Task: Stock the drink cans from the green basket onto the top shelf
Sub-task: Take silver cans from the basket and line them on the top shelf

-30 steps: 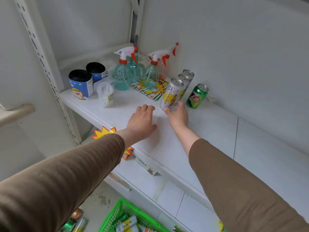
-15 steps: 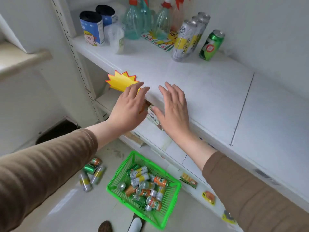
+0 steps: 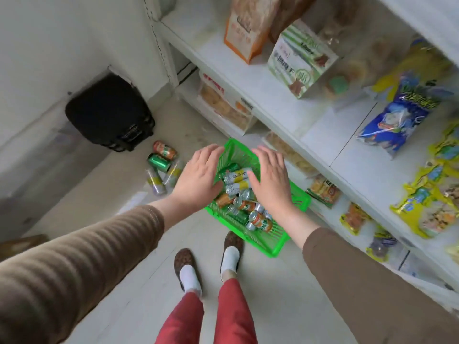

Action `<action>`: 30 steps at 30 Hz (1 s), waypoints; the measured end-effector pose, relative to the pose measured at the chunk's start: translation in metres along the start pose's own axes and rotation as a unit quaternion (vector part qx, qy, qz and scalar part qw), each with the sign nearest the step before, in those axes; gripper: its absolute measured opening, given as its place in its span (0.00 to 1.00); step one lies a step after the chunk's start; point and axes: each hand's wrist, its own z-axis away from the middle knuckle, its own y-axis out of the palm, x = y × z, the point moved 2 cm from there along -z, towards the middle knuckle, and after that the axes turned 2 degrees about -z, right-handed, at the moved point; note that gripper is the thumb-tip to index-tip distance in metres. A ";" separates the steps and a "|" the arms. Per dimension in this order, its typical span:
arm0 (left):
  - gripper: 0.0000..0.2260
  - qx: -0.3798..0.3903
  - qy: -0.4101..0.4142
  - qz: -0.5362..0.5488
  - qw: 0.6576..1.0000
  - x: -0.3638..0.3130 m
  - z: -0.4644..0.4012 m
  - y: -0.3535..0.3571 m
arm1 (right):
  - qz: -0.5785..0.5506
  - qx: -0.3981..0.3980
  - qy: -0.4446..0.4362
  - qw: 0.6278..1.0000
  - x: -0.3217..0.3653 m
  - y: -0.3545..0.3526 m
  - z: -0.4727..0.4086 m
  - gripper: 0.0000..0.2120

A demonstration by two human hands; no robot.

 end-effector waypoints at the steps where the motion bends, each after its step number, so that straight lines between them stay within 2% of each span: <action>1: 0.35 0.019 -0.010 0.000 1.000 0.007 0.004 0.024 | -0.004 0.014 0.015 1.000 -0.012 0.023 0.005 0.25; 6: 0.35 0.106 -0.066 0.005 0.992 0.033 0.013 0.142 | -0.021 0.069 0.089 0.993 -0.079 0.126 0.020 0.25; 11: 0.35 0.147 -0.121 0.011 0.982 0.061 0.007 0.237 | -0.021 0.148 0.146 0.978 -0.142 0.217 0.020 0.25; 16: 0.34 0.167 -0.138 0.001 0.976 0.087 -0.019 0.307 | 0.037 0.220 0.096 0.970 -0.183 0.295 -0.010 0.27; 20: 0.34 0.160 -0.156 0.010 0.975 0.109 -0.045 0.345 | 0.112 0.263 0.023 0.958 -0.204 0.341 -0.053 0.30; 25: 0.33 0.137 -0.169 0.019 0.976 0.130 -0.061 0.373 | 0.234 0.355 -0.039 0.904 -0.217 0.379 -0.092 0.31; 28: 0.33 0.127 -0.175 0.033 0.976 0.137 -0.060 0.380 | 0.257 0.401 -0.048 0.878 -0.216 0.390 -0.102 0.34; 30: 0.30 0.121 -0.182 0.048 0.975 0.136 -0.056 0.380 | 0.252 0.409 -0.034 0.876 -0.216 0.391 -0.102 0.37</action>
